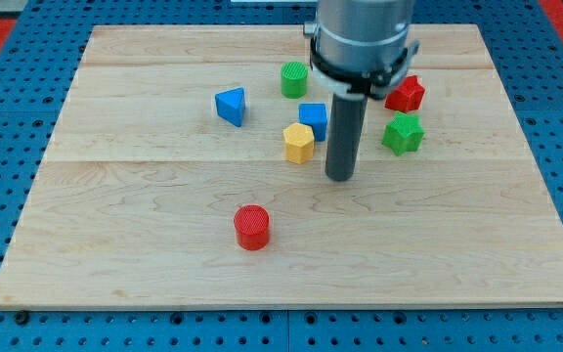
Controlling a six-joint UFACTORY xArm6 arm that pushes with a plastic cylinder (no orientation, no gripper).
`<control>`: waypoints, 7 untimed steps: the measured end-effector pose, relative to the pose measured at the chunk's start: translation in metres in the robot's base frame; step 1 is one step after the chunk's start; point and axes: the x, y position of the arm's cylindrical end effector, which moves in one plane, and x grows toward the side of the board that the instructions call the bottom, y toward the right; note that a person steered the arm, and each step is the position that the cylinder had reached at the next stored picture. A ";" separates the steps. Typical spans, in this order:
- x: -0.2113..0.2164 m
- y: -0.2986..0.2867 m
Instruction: Push the red circle parallel to the hexagon
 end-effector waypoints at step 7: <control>-0.024 -0.218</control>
